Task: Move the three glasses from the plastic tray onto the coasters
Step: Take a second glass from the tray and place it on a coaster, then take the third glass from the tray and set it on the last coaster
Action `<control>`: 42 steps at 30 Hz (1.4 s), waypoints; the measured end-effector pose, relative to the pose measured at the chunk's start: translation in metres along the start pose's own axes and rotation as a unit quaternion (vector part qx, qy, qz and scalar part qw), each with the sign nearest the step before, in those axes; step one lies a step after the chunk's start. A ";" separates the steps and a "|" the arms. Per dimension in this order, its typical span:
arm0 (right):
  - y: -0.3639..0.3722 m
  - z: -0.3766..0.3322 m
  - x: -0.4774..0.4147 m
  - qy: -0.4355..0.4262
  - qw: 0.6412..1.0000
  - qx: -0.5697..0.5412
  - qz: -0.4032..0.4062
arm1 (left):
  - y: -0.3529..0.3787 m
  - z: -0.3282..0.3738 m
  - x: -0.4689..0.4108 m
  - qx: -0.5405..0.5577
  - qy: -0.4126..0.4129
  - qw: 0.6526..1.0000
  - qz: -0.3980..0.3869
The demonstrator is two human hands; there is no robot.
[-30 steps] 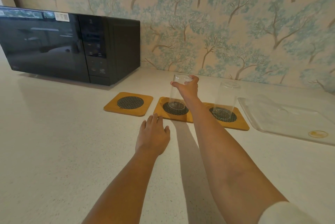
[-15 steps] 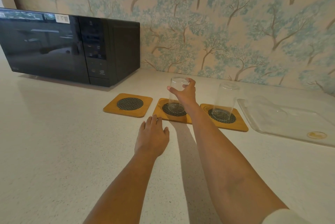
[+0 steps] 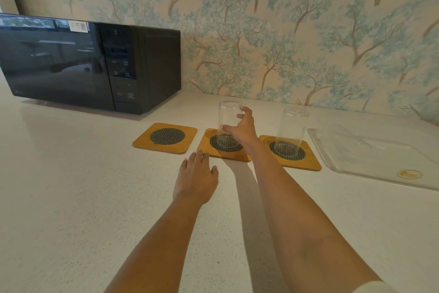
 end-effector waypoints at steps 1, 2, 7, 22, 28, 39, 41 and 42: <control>0.000 0.000 -0.001 -0.002 1.000 0.001 0.000 | 0.000 0.000 0.000 0.002 -0.001 1.000 0.000; 0.001 0.000 -0.001 -0.003 1.000 0.001 0.001 | 0.000 -0.001 0.000 0.003 -0.002 1.000 0.000; 0.000 0.004 -0.001 -0.003 1.000 0.008 0.004 | 0.003 -0.001 -0.001 0.004 -0.005 1.000 -0.003; -0.043 0.030 0.040 0.025 0.996 0.080 -0.025 | -0.014 0.005 0.007 0.019 -0.002 0.999 0.038; -0.094 0.024 0.098 -0.158 0.937 0.307 0.044 | -0.024 0.015 0.020 0.003 0.014 0.999 0.052; -0.206 0.042 0.142 -0.104 0.928 0.352 0.062 | -0.009 0.105 0.050 0.016 0.042 0.999 0.002; -0.222 0.046 0.148 -0.099 0.928 0.354 0.066 | -0.006 0.131 0.056 0.023 0.059 0.998 0.000; -0.228 0.047 0.149 -0.100 0.927 0.354 0.067 | -0.004 0.142 0.058 0.026 0.066 0.997 -0.003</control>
Point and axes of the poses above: each hand's wrist, its own x-axis away from the middle knuckle, its own y-axis out of the palm, z = x × y, the point moved 9 cm from there along -x, towards the middle knuckle, and after that the axes turned 7 degrees about -x, right-handed, at the moved point
